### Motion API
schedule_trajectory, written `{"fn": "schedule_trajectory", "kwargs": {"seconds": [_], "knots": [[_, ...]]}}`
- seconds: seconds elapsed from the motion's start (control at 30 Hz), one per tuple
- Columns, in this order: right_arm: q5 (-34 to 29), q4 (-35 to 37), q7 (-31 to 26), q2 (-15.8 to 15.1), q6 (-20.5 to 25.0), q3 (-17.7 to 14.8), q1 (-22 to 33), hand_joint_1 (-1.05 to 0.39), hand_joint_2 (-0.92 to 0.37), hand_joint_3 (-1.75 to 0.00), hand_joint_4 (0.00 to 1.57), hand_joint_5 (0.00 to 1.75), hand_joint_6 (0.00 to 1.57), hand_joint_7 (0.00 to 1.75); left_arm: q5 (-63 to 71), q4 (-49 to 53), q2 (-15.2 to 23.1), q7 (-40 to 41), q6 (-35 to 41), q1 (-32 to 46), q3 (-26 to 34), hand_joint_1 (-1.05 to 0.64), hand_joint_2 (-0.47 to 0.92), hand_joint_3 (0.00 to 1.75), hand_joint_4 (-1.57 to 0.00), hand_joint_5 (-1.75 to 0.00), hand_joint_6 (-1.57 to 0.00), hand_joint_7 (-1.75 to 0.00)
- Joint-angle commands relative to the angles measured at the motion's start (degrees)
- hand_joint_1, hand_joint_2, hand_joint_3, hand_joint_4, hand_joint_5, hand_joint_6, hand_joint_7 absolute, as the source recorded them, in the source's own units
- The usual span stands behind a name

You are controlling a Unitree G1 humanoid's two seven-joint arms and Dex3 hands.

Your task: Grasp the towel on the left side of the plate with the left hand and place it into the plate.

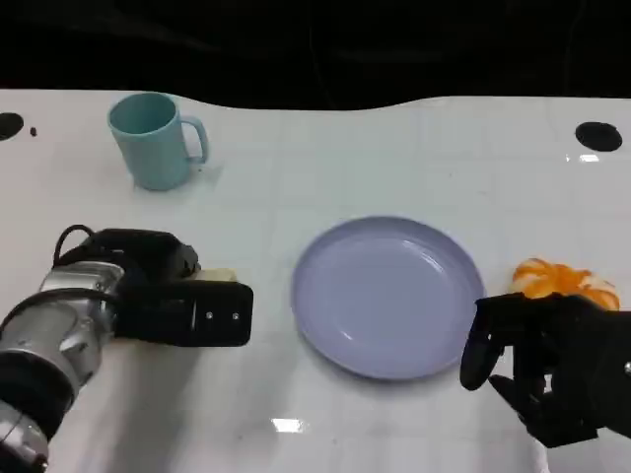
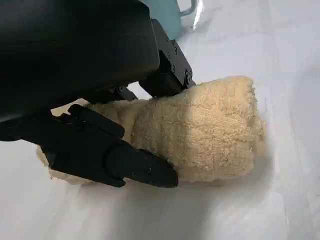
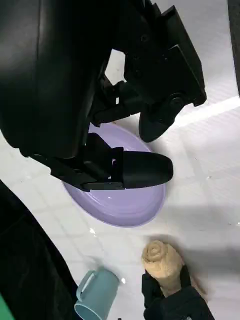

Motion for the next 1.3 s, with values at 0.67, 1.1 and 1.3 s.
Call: {"fn": "schedule_trajectory", "kwargs": {"seconds": [0.67,1.1,1.3], "knots": [[0.07,-0.93,-0.19,-0.78,1.02,0.03,-0.01,-0.01,-0.57,-1.07,0.72,1.73,0.7,1.4,-3.69,-1.6,1.85,23.38,-9.5,4.44,5.93,-0.19,0.58,0.91,-0.87,-1.75,-0.62,-1.75],[0.07,-1.51,-0.73,-0.03,2.43,0.68,-0.02,-0.01,-0.58,-1.05,0.71,1.74,0.7,1.4,-5.36,-16.36,0.84,18.11,-9.32,4.05,7.62,-0.23,0.52,0.94,-0.89,-1.75,-0.63,-1.75],[0.39,-2.74,-0.53,-0.37,3.59,0.11,0.38,0.0,-0.59,-1.03,0.7,1.73,0.69,1.41,-4.86,-27.7,-2.51,9.16,-1.76,3.84,6.77,-0.22,0.5,0.91,-0.88,-1.75,-0.61,-1.73]]}}
